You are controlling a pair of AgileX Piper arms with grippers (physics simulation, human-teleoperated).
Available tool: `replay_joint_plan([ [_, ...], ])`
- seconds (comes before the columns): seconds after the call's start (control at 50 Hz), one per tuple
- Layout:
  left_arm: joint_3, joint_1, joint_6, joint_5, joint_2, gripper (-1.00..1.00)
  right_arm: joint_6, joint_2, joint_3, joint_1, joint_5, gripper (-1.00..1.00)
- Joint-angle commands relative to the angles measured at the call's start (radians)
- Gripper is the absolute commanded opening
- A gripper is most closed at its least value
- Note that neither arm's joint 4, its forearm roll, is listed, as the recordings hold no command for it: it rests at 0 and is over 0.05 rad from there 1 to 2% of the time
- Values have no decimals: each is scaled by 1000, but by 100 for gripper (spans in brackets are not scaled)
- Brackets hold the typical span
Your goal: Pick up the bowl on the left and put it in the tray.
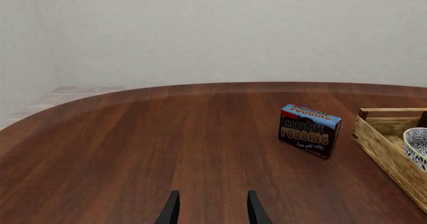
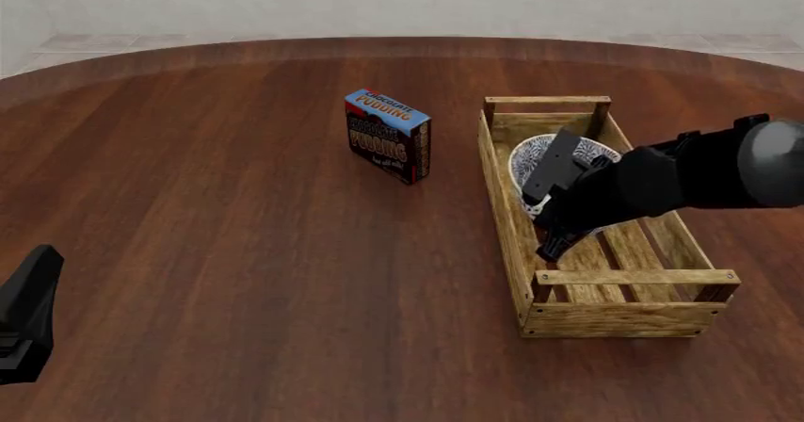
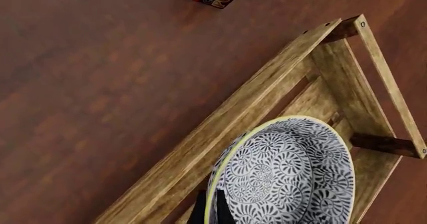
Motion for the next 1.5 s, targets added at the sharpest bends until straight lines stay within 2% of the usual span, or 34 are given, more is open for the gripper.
replay_joint_plan([
  [0.02,0,0,0,0,0,100,38,38,23,-40,-11,-100],
  [0.22,0,0,0,0,0,100,26,42,37,-37,-19,-100],
  [0.24,0,0,0,0,0,100,37,50,28,-28,-8,-100],
  [0.26,0,0,0,0,0,100,24,42,36,-39,-17,-100],
  [0.28,0,0,0,0,0,100,35,45,31,-20,-7,100],
  [0.38,0,0,0,0,0,100,45,41,21,-15,4,100],
  [0.4,0,0,0,0,0,100,61,42,11,4,17,100],
  [0.52,0,0,0,0,0,100,46,35,18,-8,11,100],
  [0.54,0,0,0,0,0,100,61,38,11,4,20,100],
  [0.58,0,0,0,0,0,100,50,35,17,-6,13,100],
  [0.76,0,0,0,0,0,100,59,-10,18,7,41,100],
  [0.78,0,0,0,0,0,100,72,-18,11,20,55,100],
  [0.8,0,0,0,0,0,100,52,-36,22,2,48,100],
  [0.86,0,0,0,0,0,100,66,-52,15,18,69,100],
  [0.88,0,0,0,0,0,100,52,-60,22,2,62,100],
  [0.98,0,0,0,0,0,100,55,-94,20,10,85,100],
  [1.0,0,0,0,0,0,100,38,-102,31,-3,76,100],
  [1.12,0,0,0,0,0,100,49,-126,20,8,102,100],
  [1.14,0,0,0,0,0,100,30,-133,31,-6,92,100],
  [1.16,0,0,0,0,0,100,43,-134,22,3,104,100],
  [1.28,0,0,0,0,0,100,25,-155,30,-12,106,100],
  [1.36,0,0,0,0,0,100,38,-164,18,-1,125,100],
  [1.4,0,0,0,0,0,100,26,-177,21,-15,125,100],
  [1.42,0,0,0,0,0,100,41,-186,9,-1,141,100],
  [1.5,0,0,0,0,0,100,32,-208,11,-9,150,100],
])
